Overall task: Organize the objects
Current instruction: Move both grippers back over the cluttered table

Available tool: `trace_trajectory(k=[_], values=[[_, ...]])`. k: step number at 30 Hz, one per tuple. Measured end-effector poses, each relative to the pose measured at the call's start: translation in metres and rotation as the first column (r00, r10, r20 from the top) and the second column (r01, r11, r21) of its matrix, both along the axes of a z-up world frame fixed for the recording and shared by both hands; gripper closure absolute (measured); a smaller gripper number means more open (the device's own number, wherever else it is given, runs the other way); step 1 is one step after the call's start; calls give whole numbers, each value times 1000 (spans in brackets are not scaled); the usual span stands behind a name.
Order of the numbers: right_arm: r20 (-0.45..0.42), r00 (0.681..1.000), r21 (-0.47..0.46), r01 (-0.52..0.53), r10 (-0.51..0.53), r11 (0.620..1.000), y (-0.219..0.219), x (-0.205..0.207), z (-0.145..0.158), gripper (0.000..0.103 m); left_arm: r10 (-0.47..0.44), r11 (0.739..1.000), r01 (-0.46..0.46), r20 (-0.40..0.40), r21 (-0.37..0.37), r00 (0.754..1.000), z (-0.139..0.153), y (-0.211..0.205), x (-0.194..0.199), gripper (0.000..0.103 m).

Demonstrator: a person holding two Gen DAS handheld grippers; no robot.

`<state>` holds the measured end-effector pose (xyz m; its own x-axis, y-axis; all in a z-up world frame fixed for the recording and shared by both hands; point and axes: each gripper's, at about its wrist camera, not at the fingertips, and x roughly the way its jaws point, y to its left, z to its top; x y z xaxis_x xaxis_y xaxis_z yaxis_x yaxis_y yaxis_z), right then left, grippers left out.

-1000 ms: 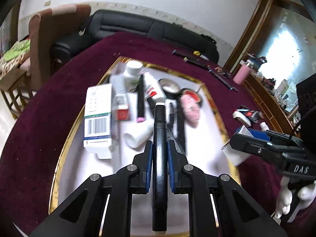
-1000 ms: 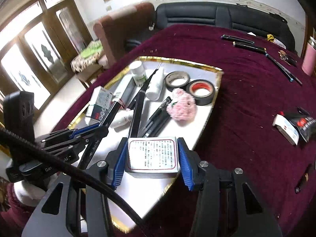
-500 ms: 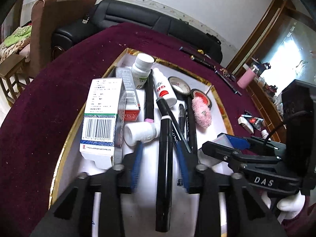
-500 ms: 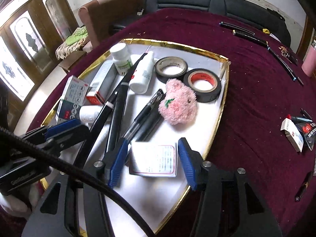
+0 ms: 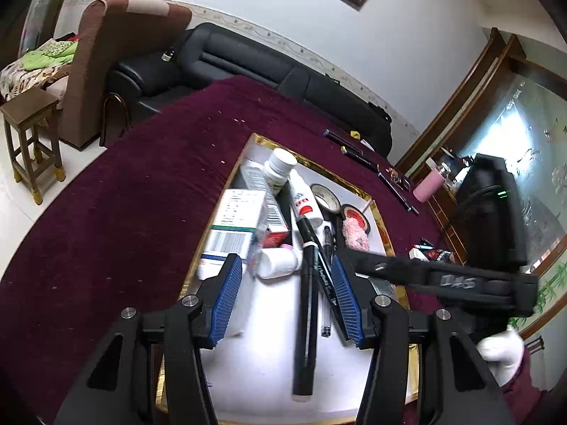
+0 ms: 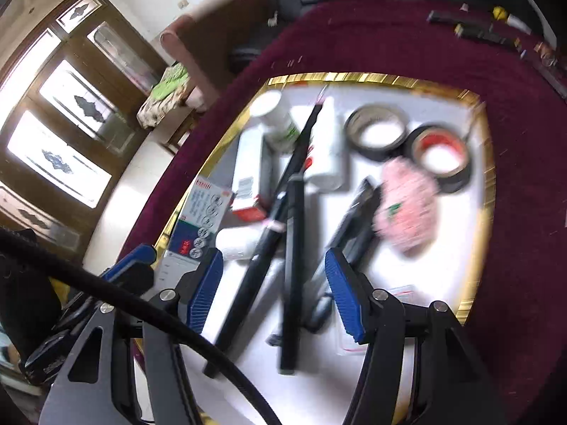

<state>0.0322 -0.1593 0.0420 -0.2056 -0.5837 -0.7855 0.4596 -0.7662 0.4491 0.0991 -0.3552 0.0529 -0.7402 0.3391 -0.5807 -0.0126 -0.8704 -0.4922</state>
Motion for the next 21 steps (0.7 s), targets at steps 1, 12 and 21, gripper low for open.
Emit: trace_trajectory(k=[1, 12, 21], values=[[34, 999, -18, -21, 22, 1000, -4, 1, -4, 41, 3, 1000, -3, -1, 1, 1000, 0, -3, 1, 56], [-84, 995, -142, 40, -53, 989, 81, 16, 45, 41, -31, 999, 30, -35, -17, 999, 16, 9, 6, 56], [-421, 702, -364, 449, -574, 816, 284, 74, 110, 0, -310, 949, 306, -51, -82, 949, 51, 132, -20, 48]])
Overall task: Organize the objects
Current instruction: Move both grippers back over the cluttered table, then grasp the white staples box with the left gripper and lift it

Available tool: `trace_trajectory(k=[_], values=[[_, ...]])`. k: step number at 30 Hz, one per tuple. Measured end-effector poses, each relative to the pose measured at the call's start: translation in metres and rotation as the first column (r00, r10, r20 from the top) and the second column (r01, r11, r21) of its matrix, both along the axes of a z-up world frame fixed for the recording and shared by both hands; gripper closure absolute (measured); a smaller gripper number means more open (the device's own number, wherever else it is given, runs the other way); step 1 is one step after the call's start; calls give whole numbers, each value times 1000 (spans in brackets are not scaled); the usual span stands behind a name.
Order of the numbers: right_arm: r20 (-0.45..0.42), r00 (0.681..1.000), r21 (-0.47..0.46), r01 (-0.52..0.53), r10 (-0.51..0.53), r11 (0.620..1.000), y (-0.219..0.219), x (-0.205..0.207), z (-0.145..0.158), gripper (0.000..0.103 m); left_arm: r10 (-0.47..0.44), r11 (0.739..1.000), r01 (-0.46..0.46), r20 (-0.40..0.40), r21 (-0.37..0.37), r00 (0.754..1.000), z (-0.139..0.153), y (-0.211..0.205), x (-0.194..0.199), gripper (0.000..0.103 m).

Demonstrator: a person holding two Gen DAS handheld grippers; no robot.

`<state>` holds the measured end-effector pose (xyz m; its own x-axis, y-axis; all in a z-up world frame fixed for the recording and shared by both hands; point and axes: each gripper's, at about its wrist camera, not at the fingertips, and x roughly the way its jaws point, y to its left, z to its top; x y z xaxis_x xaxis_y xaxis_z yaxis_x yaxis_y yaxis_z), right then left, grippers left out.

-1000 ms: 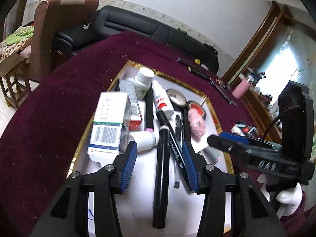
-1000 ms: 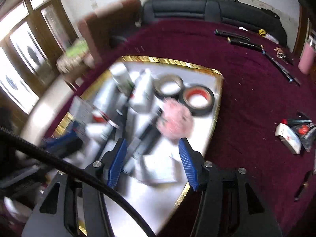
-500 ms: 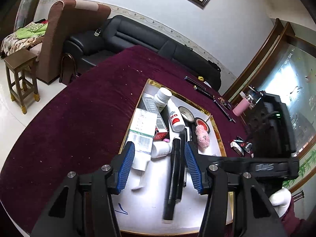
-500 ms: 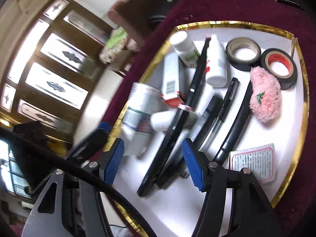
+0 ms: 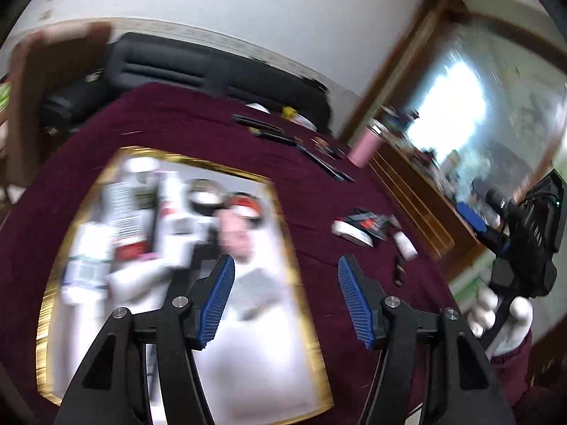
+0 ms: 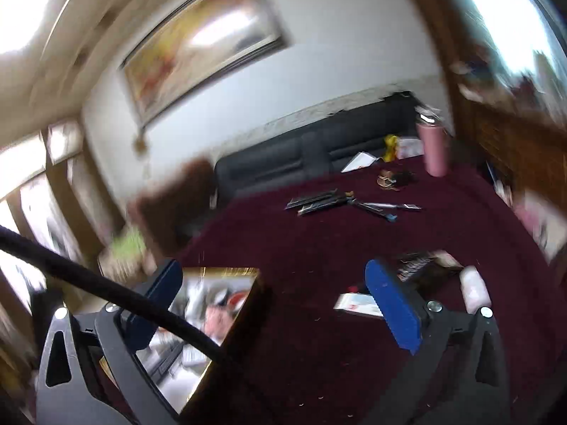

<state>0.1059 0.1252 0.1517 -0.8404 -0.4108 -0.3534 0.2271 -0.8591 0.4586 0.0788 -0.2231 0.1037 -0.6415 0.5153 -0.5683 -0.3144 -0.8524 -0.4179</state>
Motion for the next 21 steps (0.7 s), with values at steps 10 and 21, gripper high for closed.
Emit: trace_trajectory(k=[10, 21], values=[[409, 907, -182, 185, -97, 966, 110, -50, -119, 2, -191, 964, 198, 53, -176, 980, -5, 153, -42, 48], [385, 918, -216, 191, -96, 957, 138, -60, -138, 2, -184, 971, 207, 182, -115, 966, -52, 228, -162, 49]])
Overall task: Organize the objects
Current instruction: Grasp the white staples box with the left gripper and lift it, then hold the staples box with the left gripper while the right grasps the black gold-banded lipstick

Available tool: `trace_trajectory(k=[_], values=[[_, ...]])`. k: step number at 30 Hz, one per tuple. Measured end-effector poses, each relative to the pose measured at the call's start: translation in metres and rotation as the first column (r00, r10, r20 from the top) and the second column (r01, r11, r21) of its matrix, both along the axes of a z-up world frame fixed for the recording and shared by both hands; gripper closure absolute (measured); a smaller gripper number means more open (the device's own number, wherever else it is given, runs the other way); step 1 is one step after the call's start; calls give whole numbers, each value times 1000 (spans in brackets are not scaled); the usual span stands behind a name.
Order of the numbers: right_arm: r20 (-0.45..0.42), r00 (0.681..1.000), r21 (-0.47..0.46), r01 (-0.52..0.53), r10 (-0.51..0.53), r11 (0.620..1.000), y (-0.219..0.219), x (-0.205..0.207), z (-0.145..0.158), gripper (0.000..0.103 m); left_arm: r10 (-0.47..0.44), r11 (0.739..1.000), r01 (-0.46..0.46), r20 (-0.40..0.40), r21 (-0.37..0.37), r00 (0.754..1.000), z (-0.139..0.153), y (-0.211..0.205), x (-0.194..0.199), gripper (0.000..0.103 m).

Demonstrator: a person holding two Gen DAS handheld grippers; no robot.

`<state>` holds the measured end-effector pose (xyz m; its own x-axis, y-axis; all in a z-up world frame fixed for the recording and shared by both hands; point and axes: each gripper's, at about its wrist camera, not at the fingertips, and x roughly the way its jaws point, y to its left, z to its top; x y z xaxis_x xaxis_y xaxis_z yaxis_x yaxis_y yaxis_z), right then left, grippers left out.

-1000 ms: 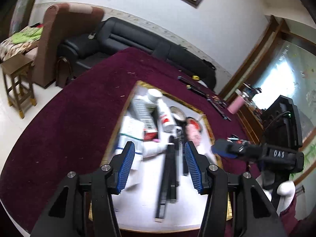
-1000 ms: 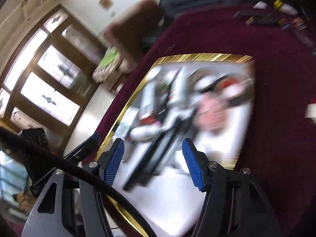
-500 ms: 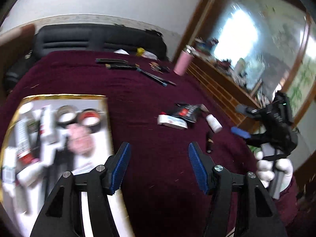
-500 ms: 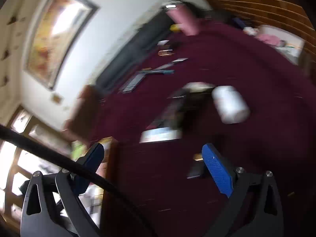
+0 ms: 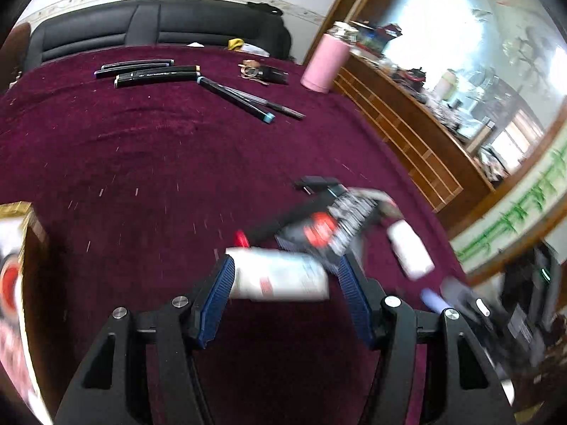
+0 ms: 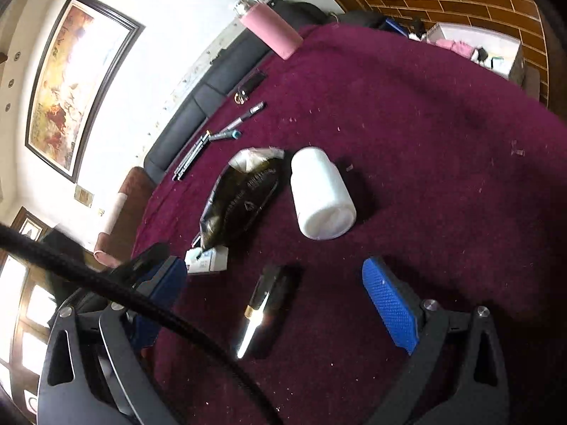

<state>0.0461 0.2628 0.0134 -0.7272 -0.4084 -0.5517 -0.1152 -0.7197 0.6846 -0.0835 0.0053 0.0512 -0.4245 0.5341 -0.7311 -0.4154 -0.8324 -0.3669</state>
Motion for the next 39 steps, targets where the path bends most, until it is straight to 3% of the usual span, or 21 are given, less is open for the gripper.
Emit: trace_trajectory(k=[2, 4, 5, 6, 8, 11, 13, 16, 17, 18, 20, 23, 24, 26, 29, 31, 36, 39], values=[[8, 1000, -3, -13, 13, 1000, 0, -2, -3, 2, 18, 1000, -17, 32, -16, 999, -13, 7, -20, 49], [4, 1000, -5, -12, 12, 1000, 0, -1, -4, 2, 0, 999, -4, 101, 39, 995, -26, 12, -30, 49], [3, 1000, -5, -14, 14, 1000, 1, 0, -4, 2, -11, 998, 5, 91, 62, 996, -26, 12, -26, 48], [3, 1000, -6, -14, 14, 1000, 2, -1, -5, 2, -63, 994, 52, 113, 100, 992, -27, 14, -22, 48], [2, 1000, -8, -15, 15, 1000, 3, -2, -5, 2, -218, 965, 177, 217, 192, 952, -32, 21, -6, 48], [2, 1000, -10, -16, 16, 1000, 4, -2, -6, 2, -293, 956, 287, 139, 63, 946, -20, 30, 29, 48], [1, 1000, -10, -15, 15, 1000, 4, -1, -6, 3, -287, 954, 291, 62, -70, 956, -14, 35, 42, 48], [1, 1000, -4, -16, 16, 1000, 3, -1, -5, 3, -324, 914, 299, -51, -274, 945, -13, 55, 59, 48], [1, 1000, -2, -17, 17, 1000, 3, -1, -5, 3, -350, 892, 305, -82, -334, 933, -16, 63, 64, 48], [2, 1000, 1, -17, 17, 1000, 2, 0, -4, 2, -385, 879, 325, -117, -348, 915, -15, 67, 68, 48], [2, 1000, 6, -18, 18, 1000, 2, 0, -4, 2, -474, 827, 365, -180, -429, 862, -15, 81, 78, 48], [1, 1000, 10, -19, 19, 1000, 1, 0, -4, 2, -603, 732, 471, -147, -493, 784, -20, 101, 91, 48], [1, 1000, 10, -19, 19, 1000, 1, 0, -4, 2, -623, 710, 489, -127, -507, 772, -23, 108, 94, 48], [1, 1000, 12, -19, 19, 1000, 1, 0, -4, 2, -631, 707, 502, -124, -499, 766, -26, 110, 101, 50], [-1, 1000, 18, -23, 23, 1000, 1, 1, -4, 2, -575, 769, 511, -68, -384, 815, -28, 103, 94, 76], [-2, 1000, 24, -24, 24, 999, 0, 1, -4, 1, -544, 792, 483, -72, -374, 836, -28, 97, 97, 78], [5, 1000, 53, -28, 28, 998, -2, 1, -2, 2, -390, 901, 365, -73, -234, 918, -19, 55, 102, 78], [36, 999, 102, -22, 18, 995, -6, 2, 1, 11, -305, 941, 289, -71, -176, 950, -12, 36, 111, 78]])
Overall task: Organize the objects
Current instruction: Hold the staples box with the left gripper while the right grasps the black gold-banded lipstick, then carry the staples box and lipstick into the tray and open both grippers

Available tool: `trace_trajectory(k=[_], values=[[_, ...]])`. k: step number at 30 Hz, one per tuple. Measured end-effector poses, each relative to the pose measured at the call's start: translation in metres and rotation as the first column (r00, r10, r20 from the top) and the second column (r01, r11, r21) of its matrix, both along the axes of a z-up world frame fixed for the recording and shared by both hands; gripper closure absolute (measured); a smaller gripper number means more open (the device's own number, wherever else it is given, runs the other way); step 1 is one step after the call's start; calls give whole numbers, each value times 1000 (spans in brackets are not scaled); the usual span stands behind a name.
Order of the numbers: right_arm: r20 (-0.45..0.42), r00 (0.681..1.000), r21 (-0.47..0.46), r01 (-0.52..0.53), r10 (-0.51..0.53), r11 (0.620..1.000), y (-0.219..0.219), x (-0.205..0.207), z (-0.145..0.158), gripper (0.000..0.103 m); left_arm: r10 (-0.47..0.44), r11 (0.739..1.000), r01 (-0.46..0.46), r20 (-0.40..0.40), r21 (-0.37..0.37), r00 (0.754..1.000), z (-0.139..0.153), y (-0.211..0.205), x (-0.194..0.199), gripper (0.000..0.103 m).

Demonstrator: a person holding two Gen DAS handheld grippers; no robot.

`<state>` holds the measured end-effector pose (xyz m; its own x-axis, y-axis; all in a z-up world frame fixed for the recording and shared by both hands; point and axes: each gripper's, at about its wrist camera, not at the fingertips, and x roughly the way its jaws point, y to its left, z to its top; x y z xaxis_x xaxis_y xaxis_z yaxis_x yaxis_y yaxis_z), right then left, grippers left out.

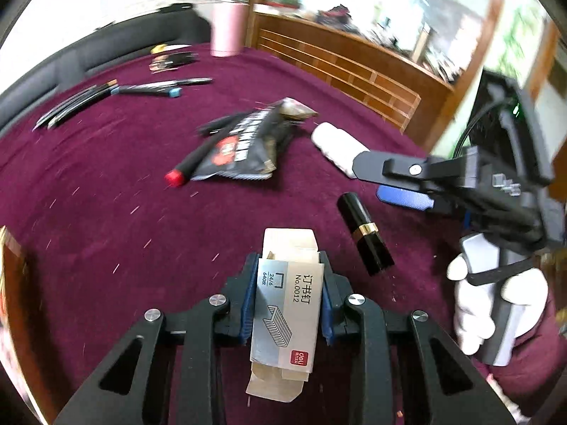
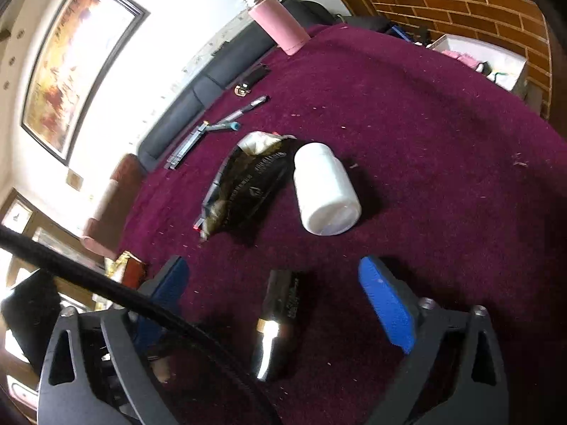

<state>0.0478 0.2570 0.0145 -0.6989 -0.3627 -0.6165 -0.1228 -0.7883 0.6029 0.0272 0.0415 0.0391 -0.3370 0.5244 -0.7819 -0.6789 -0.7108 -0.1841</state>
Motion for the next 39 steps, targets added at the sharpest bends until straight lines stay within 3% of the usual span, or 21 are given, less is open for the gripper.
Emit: trace_trajectory(k=[4, 6, 8, 10, 11, 12, 13, 16, 22, 28, 33, 39], values=[[60, 998, 100, -17, 11, 995, -14, 5, 5, 21, 67, 996, -69, 41, 50, 997, 10, -24, 15, 78], [100, 995, 212, -41, 20, 976, -28, 5, 9, 26, 89, 994, -92, 42, 55, 995, 11, -33, 18, 78], [147, 989, 360, -66, 13, 931, -47, 5, 10, 35, 96, 992, -101, 63, 79, 993, 11, -34, 19, 78], [176, 984, 507, -76, -17, 859, -65, 4, 8, 55, 101, 989, -108, 74, 97, 992, 10, -42, 31, 78], [183, 983, 562, -78, -32, 824, -72, 3, 7, 59, 100, 989, -108, 79, 103, 992, 9, -43, 33, 78], [180, 983, 587, -81, -32, 805, -76, 3, 6, 72, 101, 988, -110, 82, 107, 991, 9, -45, 34, 78], [173, 985, 585, -97, -8, 805, -79, 4, 6, 87, 105, 987, -115, 86, 115, 991, 9, -48, 36, 77], [172, 985, 617, -120, 16, 777, -87, 5, 6, 88, 116, 984, -128, 97, 128, 989, 9, -57, 39, 77], [153, 984, 540, -157, 87, 827, -91, 23, 14, 88, 165, 970, -180, 96, 165, 982, 12, -81, 45, 77], [113, 977, 460, -210, 178, 863, -113, 31, 32, 88, 250, 939, -262, 81, 222, 965, 25, -127, 55, 77], [81, 956, 427, -289, 282, 857, -155, 37, 44, 88, 359, 897, -365, 71, 248, 930, 33, -179, 61, 77], [51, 911, 388, -396, 410, 832, -211, 44, 58, 87, 486, 837, -484, 59, 254, 872, 34, -237, 65, 77]])
